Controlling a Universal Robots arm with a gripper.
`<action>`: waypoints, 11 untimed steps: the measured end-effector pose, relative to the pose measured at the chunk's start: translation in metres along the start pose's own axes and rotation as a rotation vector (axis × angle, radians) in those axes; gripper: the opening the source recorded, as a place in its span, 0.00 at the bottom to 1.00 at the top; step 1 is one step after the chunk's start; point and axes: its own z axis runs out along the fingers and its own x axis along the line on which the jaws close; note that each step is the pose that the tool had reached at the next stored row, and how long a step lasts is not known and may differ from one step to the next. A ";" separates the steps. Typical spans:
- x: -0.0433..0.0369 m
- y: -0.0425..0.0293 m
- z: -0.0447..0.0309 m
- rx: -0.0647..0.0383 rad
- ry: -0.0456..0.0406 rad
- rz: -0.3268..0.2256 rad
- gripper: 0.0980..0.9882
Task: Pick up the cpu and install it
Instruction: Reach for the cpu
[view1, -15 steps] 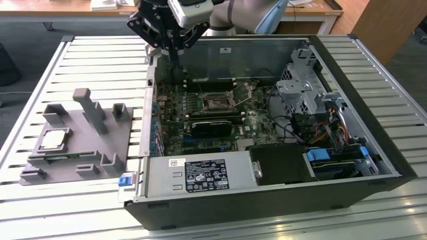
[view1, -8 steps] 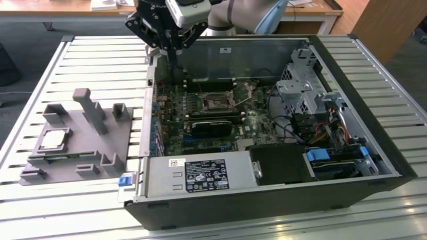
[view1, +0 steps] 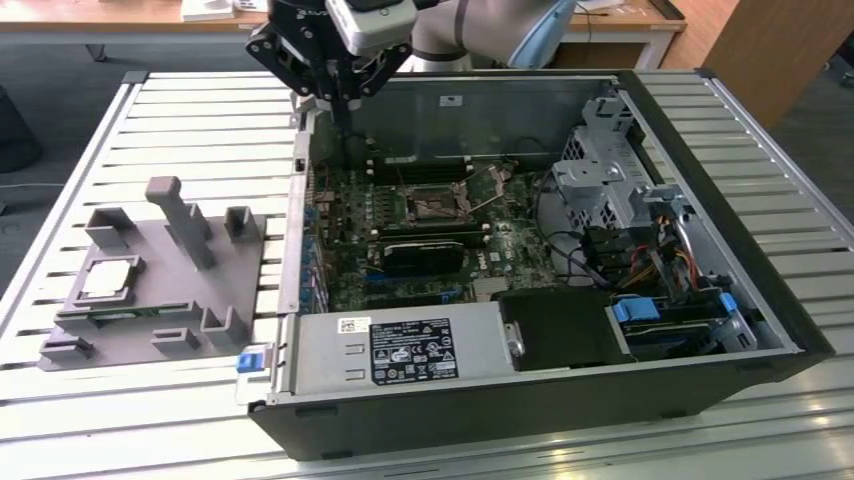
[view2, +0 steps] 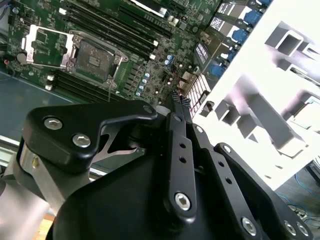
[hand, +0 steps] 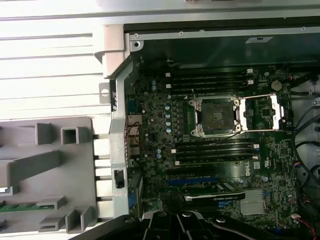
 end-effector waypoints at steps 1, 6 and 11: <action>0.0004 0.0000 0.0000 0.000 0.0000 0.000 0.01; 0.0024 -0.0002 -0.0001 0.000 0.0000 0.000 0.01; 0.0043 -0.0003 -0.0001 0.000 0.0000 0.000 0.01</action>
